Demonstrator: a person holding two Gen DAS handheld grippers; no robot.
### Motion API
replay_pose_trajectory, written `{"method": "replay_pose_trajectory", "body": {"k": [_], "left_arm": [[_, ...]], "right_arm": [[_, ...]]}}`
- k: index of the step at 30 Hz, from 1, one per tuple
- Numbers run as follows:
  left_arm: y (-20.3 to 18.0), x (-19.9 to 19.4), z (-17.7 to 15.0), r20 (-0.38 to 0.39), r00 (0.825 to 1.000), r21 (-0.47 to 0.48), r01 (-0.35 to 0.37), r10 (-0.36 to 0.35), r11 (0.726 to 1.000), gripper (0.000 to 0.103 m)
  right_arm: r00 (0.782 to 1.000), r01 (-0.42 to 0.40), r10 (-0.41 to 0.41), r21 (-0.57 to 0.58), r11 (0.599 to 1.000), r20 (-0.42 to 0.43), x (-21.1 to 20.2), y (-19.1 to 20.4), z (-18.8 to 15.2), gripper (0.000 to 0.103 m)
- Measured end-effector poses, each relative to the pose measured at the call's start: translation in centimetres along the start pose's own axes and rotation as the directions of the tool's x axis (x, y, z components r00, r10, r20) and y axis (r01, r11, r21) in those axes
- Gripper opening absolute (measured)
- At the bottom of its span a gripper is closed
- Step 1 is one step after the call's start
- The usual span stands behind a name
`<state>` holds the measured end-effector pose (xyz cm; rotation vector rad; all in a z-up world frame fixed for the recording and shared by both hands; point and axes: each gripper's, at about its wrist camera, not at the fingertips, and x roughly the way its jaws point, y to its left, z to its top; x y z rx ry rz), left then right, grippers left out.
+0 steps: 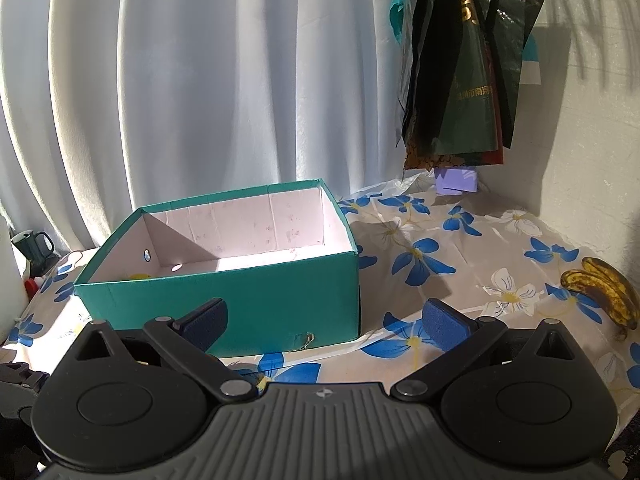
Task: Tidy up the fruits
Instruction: 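Move left tool to a brown kiwi and grasp it while right tool heads to a cherry tomato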
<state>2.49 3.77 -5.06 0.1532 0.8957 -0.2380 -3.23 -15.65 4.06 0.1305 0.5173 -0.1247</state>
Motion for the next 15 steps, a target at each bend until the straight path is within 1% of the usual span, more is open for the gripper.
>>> {"method": "replay_pose_trajectory", "body": {"k": [2,5,15], "left_arm": [[0.09,0.5,0.02,-0.022,1.0,0.001,0.008,-0.008,1.0,0.086],[0.25,0.78,-0.07,-0.026,0.999,-0.008,0.024,-0.024,1.0,0.086],[0.4,0.82,-0.11,-0.019,0.999,-0.004,0.032,-0.032,0.999,0.086]], "right_arm": [[1.0,0.005,-0.005,0.004,1.0,-0.002,-0.11,0.03,-0.09,0.103],[1.0,0.01,-0.01,0.007,1.0,-0.009,-0.15,0.07,-0.17,0.103],[1.0,0.012,-0.011,0.002,1.0,-0.011,-0.66,0.67,-0.24,0.103]]}}
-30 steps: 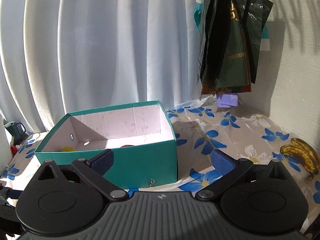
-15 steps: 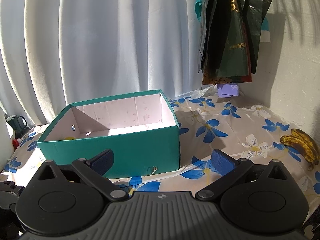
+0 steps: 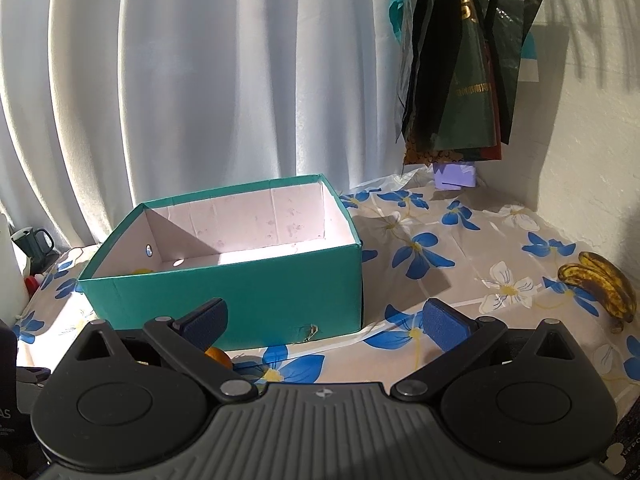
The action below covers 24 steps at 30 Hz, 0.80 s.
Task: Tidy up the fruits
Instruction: 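Move left tool to a brown kiwi and grasp it while right tool heads to a cherry tomato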
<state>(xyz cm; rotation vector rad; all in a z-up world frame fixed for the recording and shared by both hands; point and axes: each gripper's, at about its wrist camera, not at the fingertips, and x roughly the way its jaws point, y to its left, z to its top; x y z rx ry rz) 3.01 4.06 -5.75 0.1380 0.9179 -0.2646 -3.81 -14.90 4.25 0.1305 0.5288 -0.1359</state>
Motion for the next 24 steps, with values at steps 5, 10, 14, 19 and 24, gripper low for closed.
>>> {"method": "replay_pose_trajectory", "body": {"k": [5,10,14,19,24], "left_arm": [[0.0,-0.1,0.3,-0.002,1.0,-0.004,-0.001,0.001,1.0,0.077],[0.4,-0.6,0.7,-0.016,1.0,-0.056,0.025,-0.026,0.998,0.076],[0.4,-2.0,0.9,0.0,1.0,-0.066,0.019,-0.019,0.998,0.076],[0.7,-4.5,1.7,0.042,0.999,-0.08,0.018,-0.015,0.997,0.076],[0.9,-6.0,2.5,0.049,0.999,-0.106,0.014,-0.009,0.994,0.076]], "right_arm": [[1.0,-0.004,0.004,-0.011,1.0,0.0,-0.1,0.4,0.0,0.103],[1.0,-0.01,0.01,-0.031,0.999,-0.011,-0.1,1.0,-0.2,0.103],[1.0,-0.011,0.01,-0.048,0.999,-0.025,-0.1,1.5,-0.6,0.103],[0.999,-0.015,0.012,-0.08,0.997,-0.044,-0.1,2.2,-1.3,0.103],[0.996,-0.034,0.026,-0.095,0.995,-0.084,0.4,2.7,-2.0,0.103]]}}
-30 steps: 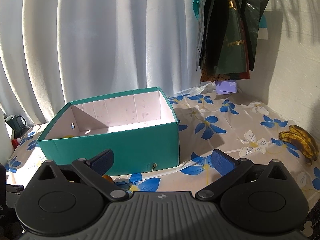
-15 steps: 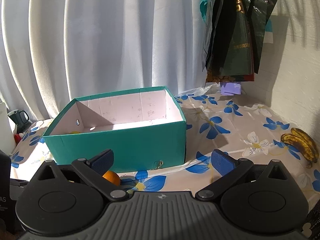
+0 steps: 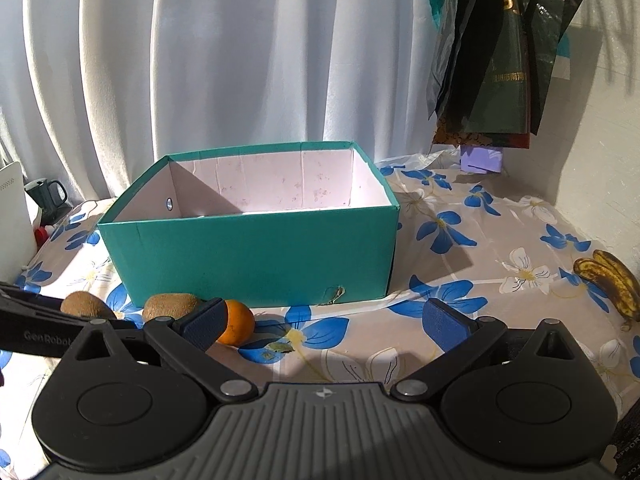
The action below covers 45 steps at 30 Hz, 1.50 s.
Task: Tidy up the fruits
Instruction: 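Lift the kiwi with left tool while right tool grasps a cherry tomato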
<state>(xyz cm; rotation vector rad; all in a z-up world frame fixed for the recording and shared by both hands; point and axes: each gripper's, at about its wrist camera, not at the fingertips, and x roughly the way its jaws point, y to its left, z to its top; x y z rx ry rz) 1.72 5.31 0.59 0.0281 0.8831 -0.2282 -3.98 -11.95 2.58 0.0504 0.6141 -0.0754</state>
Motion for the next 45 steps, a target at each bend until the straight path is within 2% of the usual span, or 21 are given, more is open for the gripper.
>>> {"method": "replay_pose_trajectory", "body": {"k": [11,22,24,27,32,36,39,41,45], "left_arm": [[-0.2,-0.7,1.1,-0.023,0.998,-0.03,-0.054,0.053,0.998,0.076],[-0.9,-1.5,0.8,-0.021,0.998,-0.015,-0.065,0.064,0.998,0.076],[-0.9,-1.5,0.7,-0.022,0.997,-0.018,-0.068,0.067,0.998,0.076],[-0.8,-1.7,0.6,-0.022,0.997,-0.023,-0.071,0.07,0.997,0.076],[-0.7,-1.9,0.5,-0.029,0.997,-0.028,-0.078,0.077,0.997,0.076],[-0.6,-1.9,0.3,-0.037,0.996,-0.031,-0.079,0.078,0.996,0.076],[-0.6,-1.9,0.3,-0.042,0.996,-0.034,-0.085,0.083,0.996,0.076],[-0.6,-1.9,0.3,-0.045,0.995,-0.036,-0.088,0.086,0.995,0.076],[-0.5,-1.8,0.3,-0.049,0.995,-0.041,-0.093,0.091,0.995,0.076]], "right_arm": [[0.996,-0.038,0.035,-0.042,0.998,-0.086,1.2,1.0,-1.4,0.103],[0.992,-0.076,0.064,-0.109,0.991,-0.109,1.2,2.1,-3.0,0.102],[0.99,-0.091,0.077,-0.119,0.989,-0.119,1.3,2.3,-3.3,0.095],[0.985,-0.116,0.096,-0.134,0.984,-0.142,1.7,2.7,-3.7,0.093],[0.972,-0.167,0.14,-0.14,0.976,-0.189,2.4,3.2,-4.5,0.08],[0.96,-0.188,0.151,-0.145,0.971,-0.235,3.3,3.7,-5.1,0.061],[0.953,-0.206,0.164,-0.148,0.967,-0.253,3.8,3.9,-5.3,0.058],[0.949,-0.221,0.177,-0.15,0.964,-0.261,4.0,4.1,-5.5,0.052],[0.95,-0.227,0.181,-0.165,0.96,-0.253,4.1,4.3,-5.4,0.046]]}}
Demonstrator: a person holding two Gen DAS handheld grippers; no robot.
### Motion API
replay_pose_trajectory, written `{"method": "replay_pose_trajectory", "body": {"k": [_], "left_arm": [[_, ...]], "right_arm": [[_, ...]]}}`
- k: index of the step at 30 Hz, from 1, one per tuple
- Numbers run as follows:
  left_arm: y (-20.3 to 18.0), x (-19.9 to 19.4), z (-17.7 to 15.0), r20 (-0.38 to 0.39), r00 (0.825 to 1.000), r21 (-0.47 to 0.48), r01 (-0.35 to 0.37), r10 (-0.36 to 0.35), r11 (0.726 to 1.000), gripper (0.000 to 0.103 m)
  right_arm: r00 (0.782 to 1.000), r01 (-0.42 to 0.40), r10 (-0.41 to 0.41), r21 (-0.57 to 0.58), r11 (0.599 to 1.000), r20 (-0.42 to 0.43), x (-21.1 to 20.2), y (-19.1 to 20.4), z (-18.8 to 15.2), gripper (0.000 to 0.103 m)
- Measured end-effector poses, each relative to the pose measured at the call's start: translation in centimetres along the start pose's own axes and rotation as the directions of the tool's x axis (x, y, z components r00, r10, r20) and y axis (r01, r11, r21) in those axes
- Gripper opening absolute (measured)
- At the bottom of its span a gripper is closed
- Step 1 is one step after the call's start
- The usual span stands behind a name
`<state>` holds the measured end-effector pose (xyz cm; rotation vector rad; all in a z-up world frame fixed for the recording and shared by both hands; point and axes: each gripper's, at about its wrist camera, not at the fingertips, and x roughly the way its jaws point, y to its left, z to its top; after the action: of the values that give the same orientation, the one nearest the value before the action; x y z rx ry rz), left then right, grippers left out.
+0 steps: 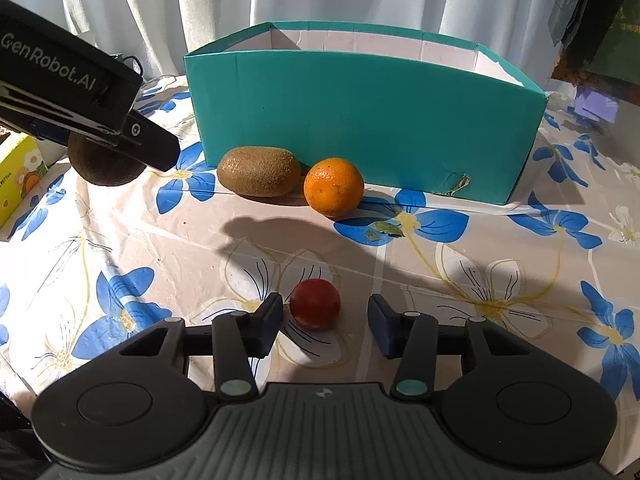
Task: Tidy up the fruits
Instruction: 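Lift the kiwi with left tool while right tool grasps a cherry tomato, then carry the kiwi into the teal box and open left tool while right tool carries the tomato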
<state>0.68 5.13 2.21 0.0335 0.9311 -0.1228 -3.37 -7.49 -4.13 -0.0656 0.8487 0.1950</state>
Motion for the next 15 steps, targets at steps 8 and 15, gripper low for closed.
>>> {"method": "replay_pose_trajectory", "body": {"k": [8,15], "left_arm": [[-0.2,-0.1,0.2,0.0,1.0,0.002,-0.004,0.004,1.0,0.076],[-1.0,-0.4,1.5,0.023,1.0,0.021,-0.012,0.011,1.0,0.076]], "right_arm": [[1.0,0.004,-0.004,-0.023,1.0,0.012,-0.2,0.0,0.1,0.025],[0.99,0.073,-0.082,0.08,0.994,0.112,-3.2,-2.5,2.0,0.025]]}}
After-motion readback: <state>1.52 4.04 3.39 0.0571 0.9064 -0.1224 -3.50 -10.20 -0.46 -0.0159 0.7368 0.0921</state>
